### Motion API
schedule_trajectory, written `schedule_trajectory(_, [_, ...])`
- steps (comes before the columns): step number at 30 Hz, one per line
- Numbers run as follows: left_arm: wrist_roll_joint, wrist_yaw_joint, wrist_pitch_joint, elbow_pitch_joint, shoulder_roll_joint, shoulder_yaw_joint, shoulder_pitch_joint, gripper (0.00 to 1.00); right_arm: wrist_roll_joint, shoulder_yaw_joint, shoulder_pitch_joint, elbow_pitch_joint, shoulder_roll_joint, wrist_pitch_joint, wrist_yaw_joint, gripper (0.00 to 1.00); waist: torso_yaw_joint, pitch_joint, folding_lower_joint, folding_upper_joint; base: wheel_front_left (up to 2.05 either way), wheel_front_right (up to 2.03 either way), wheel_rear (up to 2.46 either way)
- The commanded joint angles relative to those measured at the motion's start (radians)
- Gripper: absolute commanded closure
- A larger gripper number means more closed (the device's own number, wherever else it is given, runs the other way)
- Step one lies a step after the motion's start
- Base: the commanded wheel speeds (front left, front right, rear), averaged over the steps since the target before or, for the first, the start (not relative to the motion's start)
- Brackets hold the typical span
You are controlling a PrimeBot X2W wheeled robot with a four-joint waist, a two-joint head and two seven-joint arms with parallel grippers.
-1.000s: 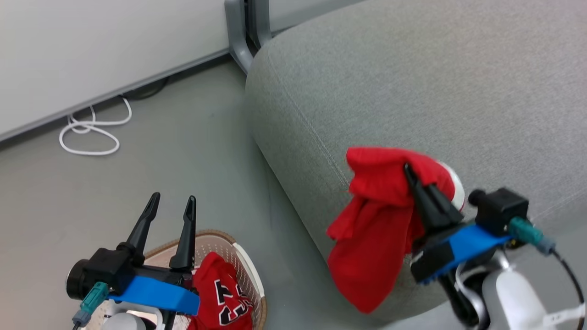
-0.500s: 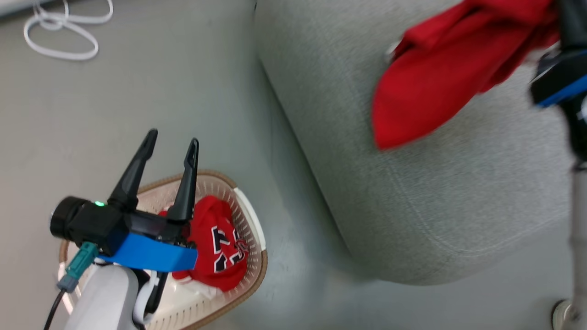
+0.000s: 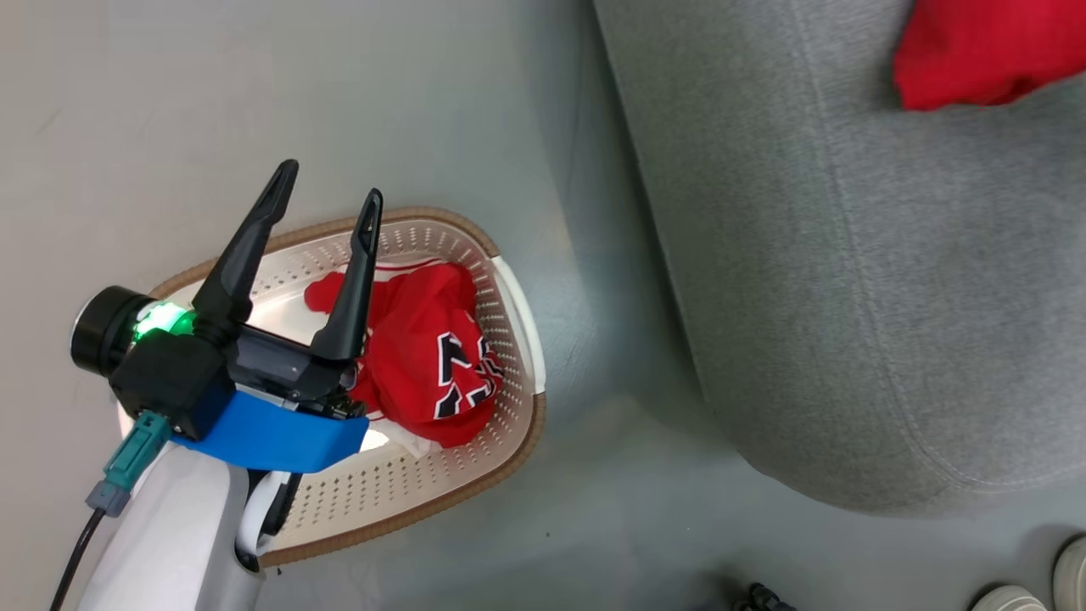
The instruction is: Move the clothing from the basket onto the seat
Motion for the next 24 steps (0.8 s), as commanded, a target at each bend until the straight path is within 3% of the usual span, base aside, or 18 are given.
schedule_trajectory(1, [0.004,-0.007,0.002,-0.006,0.005,-0.003,-0.02,0.0,-0.006,-0.012,0.008,0.023,0.007,-0.014,0.0,1.0,0.011,0.01,-0.0002,0.0001,0.0,0.0,0.0])
schedule_trajectory(2, [0.003,-0.007,0.001,-0.003,0.004,-0.006,-0.019,0.0,-0.012,-0.019,0.012,0.055,0.012,-0.025,0.0,0.82,0.012,0.01,-0.0002,0.0001,0.0,0.0,0.0])
schedule_trajectory(3, [0.001,-0.007,0.001,0.002,0.003,-0.009,-0.018,0.0,-0.022,-0.021,0.019,0.084,0.018,-0.038,0.0,0.27,0.013,0.006,-0.0002,0.0001,0.0,0.0,0.0])
schedule_trajectory(4, [-0.003,-0.007,0.0,0.007,0.001,-0.01,-0.017,0.0,-0.025,-0.025,0.023,0.112,0.027,-0.05,0.0,0.0,0.014,0.001,-0.0002,0.0001,0.0,0.0,0.0])
schedule_trajectory(15, [-0.039,-0.007,-0.01,0.081,-0.036,0.004,0.02,0.0,-0.08,0.024,0.106,0.259,0.069,-0.191,0.0,0.0,0.01,-0.157,-0.0002,0.0001,0.0,0.0,0.0])
schedule_trajectory(24, [-0.055,-0.004,-0.01,0.13,-0.128,0.087,0.115,0.0,-0.125,0.161,0.333,0.14,0.114,-0.263,0.0,0.0,0.054,-0.363,-0.0002,0.0001,0.0,0.0,0.0])
